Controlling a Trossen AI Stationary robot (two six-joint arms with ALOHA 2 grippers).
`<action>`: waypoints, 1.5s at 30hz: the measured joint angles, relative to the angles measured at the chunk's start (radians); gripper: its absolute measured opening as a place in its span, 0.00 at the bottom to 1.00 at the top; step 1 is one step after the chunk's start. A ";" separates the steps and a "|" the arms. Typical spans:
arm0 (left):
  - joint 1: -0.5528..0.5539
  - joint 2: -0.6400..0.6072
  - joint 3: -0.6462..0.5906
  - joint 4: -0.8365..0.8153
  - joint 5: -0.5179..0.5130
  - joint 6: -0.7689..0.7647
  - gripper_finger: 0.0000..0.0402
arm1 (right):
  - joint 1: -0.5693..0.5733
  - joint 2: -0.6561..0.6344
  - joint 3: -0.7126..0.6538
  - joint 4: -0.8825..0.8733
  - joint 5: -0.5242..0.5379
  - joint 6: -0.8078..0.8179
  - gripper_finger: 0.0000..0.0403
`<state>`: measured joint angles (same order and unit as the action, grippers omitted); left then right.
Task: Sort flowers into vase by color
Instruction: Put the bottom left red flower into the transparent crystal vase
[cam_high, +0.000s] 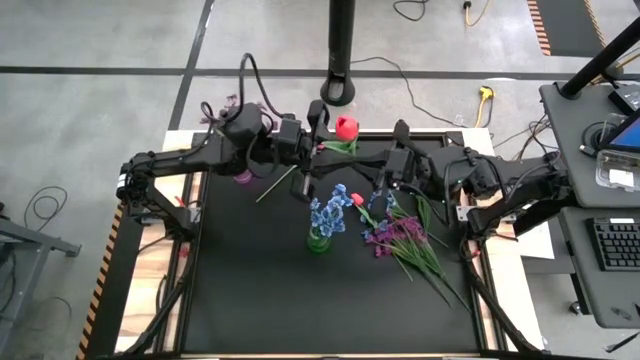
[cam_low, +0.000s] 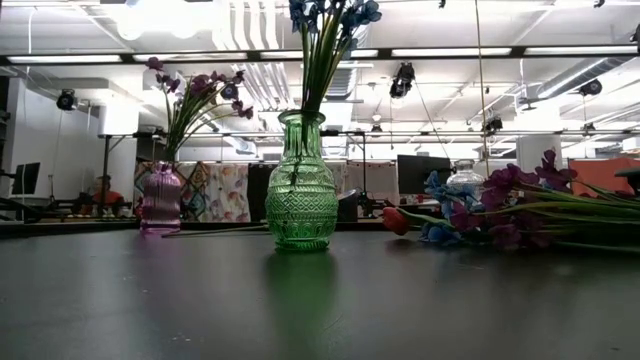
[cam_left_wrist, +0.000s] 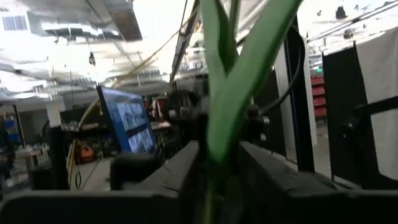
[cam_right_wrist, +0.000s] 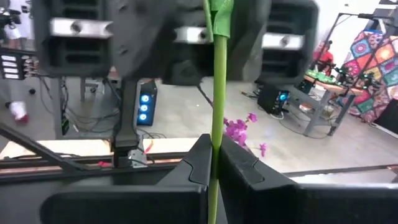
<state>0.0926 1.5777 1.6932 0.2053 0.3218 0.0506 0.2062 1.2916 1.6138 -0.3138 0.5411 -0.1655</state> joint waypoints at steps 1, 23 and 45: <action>0.001 -0.002 0.000 -0.024 0.000 0.003 0.31 | -0.004 -0.004 0.000 -0.002 0.000 0.004 0.03; -0.020 -0.263 -0.031 -0.856 -0.321 -0.027 0.50 | -0.358 -0.331 -0.641 0.266 0.011 0.160 0.03; -0.171 -0.301 -0.166 -0.903 -0.419 -0.143 0.41 | -0.644 -0.504 -1.080 0.551 0.140 0.273 0.03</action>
<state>-0.0784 1.2770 1.5267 -0.6979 -0.0973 -0.0920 -0.4374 0.7872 0.5336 0.2375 0.6815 0.1078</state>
